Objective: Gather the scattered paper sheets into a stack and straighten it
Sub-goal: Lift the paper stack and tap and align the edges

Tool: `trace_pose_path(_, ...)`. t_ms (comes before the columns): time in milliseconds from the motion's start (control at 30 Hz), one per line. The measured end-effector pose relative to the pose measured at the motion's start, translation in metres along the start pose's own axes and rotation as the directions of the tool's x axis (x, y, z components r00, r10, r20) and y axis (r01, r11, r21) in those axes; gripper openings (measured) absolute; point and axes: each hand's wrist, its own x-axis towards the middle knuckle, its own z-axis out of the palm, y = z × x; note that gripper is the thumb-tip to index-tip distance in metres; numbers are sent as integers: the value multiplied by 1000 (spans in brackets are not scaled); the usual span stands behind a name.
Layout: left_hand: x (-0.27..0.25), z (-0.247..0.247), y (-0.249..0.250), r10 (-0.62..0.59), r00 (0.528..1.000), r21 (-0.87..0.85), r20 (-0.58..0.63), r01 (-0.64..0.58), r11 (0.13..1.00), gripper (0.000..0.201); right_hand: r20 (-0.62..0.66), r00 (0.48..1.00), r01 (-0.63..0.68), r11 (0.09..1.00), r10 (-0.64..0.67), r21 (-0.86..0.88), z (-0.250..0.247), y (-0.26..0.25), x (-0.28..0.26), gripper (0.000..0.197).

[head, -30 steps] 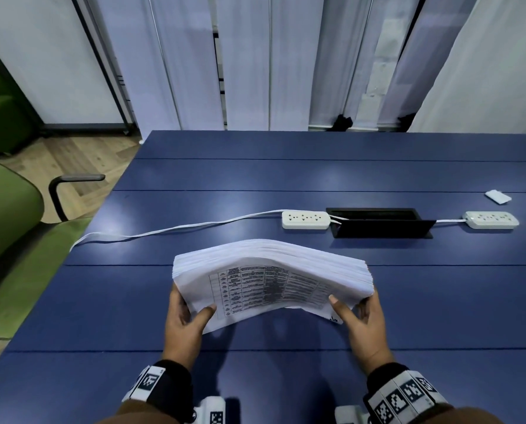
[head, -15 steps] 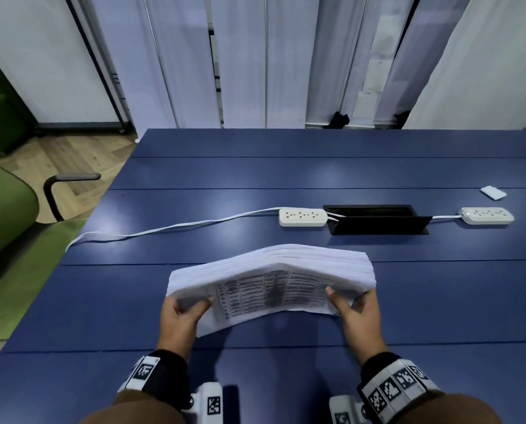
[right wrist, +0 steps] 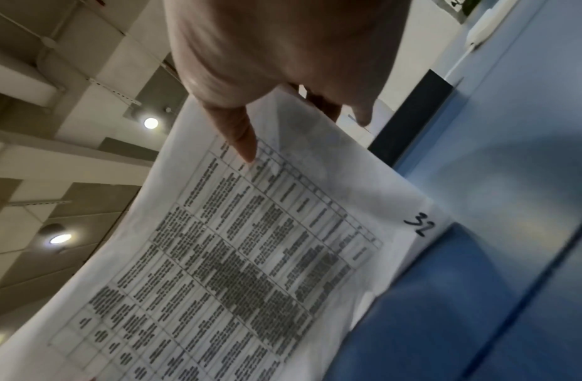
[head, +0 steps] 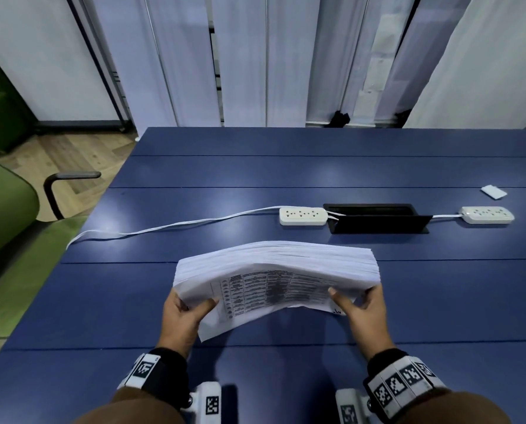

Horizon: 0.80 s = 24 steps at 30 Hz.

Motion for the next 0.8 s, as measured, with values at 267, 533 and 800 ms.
trace_pose_path(267, 1, 5, -3, 1, 1000, 53, -28, 1, 999, 43, 114, 953, 303, 911, -282, -281, -9, -33, 11, 92)
trace_pose_path(533, 6, 5, -7, -49, 997, 45, -59, 52, 998, 41, 520, 755, 568, 2, -399, -823, 30, -97, -6, 104)
trace_pose_path(800, 9, 4, -7, -52, 996, 72, -77, 58, 996, 54, 682, 709, 678, -93, -182, -729, 99, -78, -8, 103)
